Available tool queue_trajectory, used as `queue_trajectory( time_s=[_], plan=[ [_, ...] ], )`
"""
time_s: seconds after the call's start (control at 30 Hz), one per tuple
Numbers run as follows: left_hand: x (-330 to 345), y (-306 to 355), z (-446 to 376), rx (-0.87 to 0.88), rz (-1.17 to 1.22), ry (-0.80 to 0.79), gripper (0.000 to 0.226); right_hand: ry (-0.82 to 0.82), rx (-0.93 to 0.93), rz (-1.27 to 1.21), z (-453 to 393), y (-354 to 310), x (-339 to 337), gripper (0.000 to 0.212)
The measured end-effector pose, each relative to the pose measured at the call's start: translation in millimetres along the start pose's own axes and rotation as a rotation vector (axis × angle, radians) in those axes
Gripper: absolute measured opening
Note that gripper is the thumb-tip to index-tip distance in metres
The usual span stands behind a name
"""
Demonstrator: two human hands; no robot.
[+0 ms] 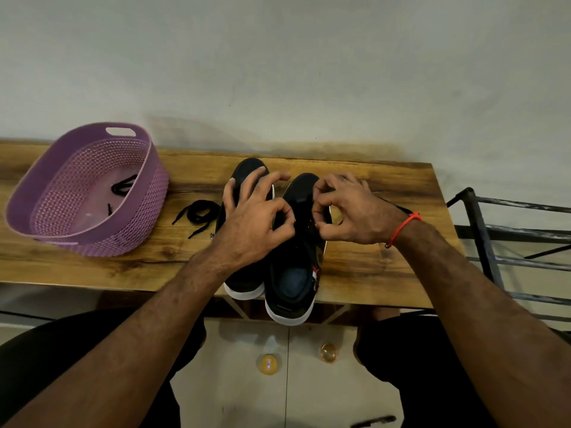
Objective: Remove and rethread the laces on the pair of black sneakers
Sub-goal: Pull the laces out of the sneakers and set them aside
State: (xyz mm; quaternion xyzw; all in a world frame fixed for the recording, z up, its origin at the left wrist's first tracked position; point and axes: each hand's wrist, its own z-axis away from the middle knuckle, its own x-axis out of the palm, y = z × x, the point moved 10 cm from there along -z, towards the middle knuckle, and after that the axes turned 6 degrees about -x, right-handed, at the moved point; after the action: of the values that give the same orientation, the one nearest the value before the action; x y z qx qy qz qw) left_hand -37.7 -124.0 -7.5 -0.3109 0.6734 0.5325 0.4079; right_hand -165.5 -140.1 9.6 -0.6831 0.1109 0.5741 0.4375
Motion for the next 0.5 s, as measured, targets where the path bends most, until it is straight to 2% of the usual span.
queue_trajectory(
  time_s=[0.1,0.2,0.33,0.43,0.5],
  plan=[
    [3.0,-3.4,0.0,-0.026,0.025,0.009,0.016,0.047,0.029,-0.002,0.0,2.5,-3.3,0.011],
    [5.5,-6.5,-2.0,-0.060,0.056,-0.027,0.014,0.021,0.009,0.060,-4.7,-5.1,5.5,0.018],
    [4.9,-4.3,-3.0,-0.030,0.063,-0.097,0.027,-0.017,0.000,0.064,-8.4,-5.4,12.5,0.011],
    [3.4,-1.5,-2.8,-0.022,0.038,-0.142,0.011,-0.033,-0.010,0.047,-8.0,-4.6,14.1,0.011],
    [-0.3,-1.6,-2.9,-0.054,-0.002,-0.107,0.006,-0.019,-0.013,0.024,-6.7,-4.5,12.7,0.009]
  ],
)
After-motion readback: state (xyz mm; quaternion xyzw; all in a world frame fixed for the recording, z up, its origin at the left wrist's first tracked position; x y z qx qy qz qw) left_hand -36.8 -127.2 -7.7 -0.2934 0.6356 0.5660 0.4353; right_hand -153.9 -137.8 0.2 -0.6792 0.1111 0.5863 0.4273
